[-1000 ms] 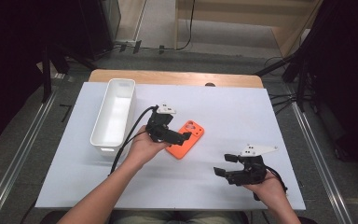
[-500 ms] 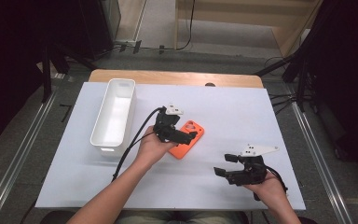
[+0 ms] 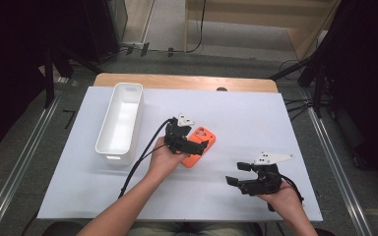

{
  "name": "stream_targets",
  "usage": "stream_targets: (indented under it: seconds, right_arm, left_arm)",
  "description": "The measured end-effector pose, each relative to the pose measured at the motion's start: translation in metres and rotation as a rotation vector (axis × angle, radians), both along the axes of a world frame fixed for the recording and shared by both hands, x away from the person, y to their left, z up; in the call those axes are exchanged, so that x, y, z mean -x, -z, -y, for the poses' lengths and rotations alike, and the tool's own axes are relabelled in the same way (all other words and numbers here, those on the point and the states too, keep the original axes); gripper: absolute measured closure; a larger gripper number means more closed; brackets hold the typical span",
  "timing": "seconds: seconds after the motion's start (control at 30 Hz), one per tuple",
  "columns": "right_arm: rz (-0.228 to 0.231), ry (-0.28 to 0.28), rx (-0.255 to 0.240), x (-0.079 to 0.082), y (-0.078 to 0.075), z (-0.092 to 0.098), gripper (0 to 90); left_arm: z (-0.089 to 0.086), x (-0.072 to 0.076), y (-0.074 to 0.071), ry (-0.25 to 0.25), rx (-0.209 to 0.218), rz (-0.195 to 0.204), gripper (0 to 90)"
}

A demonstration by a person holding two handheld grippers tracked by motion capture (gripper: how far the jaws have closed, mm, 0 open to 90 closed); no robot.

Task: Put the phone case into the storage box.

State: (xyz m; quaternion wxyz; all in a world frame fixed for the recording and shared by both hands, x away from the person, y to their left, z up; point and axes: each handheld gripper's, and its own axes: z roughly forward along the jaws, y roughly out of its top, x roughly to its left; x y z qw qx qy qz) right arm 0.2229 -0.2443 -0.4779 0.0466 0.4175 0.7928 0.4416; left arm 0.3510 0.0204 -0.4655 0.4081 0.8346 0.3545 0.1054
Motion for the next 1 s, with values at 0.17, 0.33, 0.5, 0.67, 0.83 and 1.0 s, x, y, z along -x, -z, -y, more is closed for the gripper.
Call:
stream_targets:
  seconds: [0.17,0.33,0.5,0.67,0.83,1.0]
  right_arm:
    - [0.0,0.0,0.0,0.0,0.0,0.0,25.4]
    - [0.002,0.002,0.002,0.0,0.0,0.0,25.4]
    - [0.001,0.002,0.0,0.0,0.0,0.0,25.4]
    - [0.0,0.001,0.002,0.0,0.0,0.0,25.4]
    - [0.0,0.002,-0.001,0.0,0.0,0.0,25.4]
    - [-0.001,0.002,-0.004,0.0,0.0,0.0,25.4]
  left_arm:
    - [0.001,0.0,0.004,-0.009,-0.006,-0.001,2.1]
    - [0.001,0.0,0.01,-0.026,0.012,-0.012,2.1]
    - [0.0,0.0,0.017,-0.034,0.005,-0.018,2.1]
    - [0.003,0.002,0.022,-0.037,-0.02,-0.008,2.1]
    - [0.004,0.003,0.025,-0.036,-0.016,-0.006,2.1]
    - [0.003,0.004,0.032,-0.036,-0.017,-0.02,2.1]
